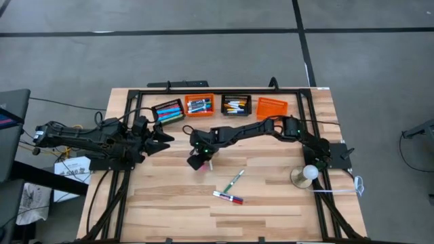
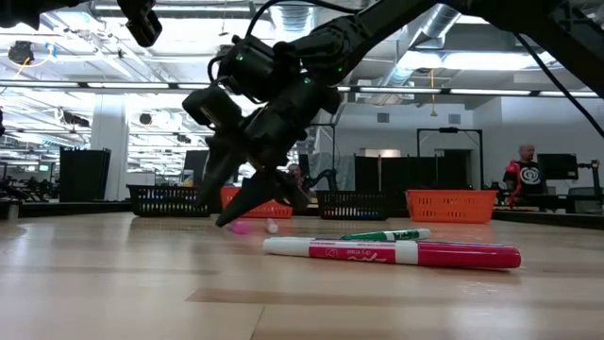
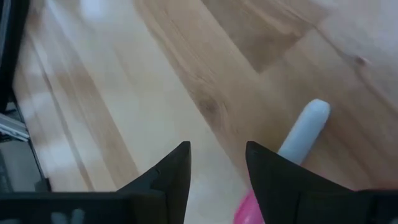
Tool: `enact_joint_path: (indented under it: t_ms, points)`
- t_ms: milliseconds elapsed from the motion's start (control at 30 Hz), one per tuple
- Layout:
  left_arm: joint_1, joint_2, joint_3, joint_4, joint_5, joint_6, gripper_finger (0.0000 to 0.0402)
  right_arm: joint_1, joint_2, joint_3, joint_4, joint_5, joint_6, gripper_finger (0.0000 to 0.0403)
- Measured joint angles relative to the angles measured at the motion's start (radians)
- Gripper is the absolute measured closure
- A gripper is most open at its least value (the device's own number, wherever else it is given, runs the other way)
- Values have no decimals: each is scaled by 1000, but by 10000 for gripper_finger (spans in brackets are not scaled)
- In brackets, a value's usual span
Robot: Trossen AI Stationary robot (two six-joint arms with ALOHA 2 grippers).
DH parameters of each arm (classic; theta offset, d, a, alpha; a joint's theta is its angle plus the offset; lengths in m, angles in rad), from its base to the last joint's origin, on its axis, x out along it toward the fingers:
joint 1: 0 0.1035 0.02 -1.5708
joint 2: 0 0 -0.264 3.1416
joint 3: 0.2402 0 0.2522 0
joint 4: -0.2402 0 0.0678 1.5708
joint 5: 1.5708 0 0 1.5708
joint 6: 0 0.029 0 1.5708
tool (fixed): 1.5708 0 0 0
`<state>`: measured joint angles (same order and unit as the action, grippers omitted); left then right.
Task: Pick & Place Markers
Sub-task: Put the right pink mini highlighter pen into the right black bin
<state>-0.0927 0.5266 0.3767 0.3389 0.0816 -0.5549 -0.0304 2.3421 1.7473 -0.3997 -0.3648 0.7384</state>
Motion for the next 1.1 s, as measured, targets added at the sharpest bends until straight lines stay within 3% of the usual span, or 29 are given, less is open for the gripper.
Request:
enact_joint_path:
  t_ms: [233, 467, 667, 900, 1100]
  points:
    - [0, 0, 0, 0, -2, 0, 211, -3, -3, -2, -21, -6, -7, 264]
    - [0, 0, 0, -1, -2, 0, 211, -8, -4, 59, -182, -1, -91, 265]
    - [0, 0, 0, -1, -2, 0, 211, -12, -7, 191, -307, 4, -159, 266]
    - [0, 0, 0, -1, -2, 1, 211, -11, -10, 332, -674, 165, -268, 270]
    - [0, 0, 0, -1, -2, 33, 211, -5, 1, 294, -698, 180, -266, 258]
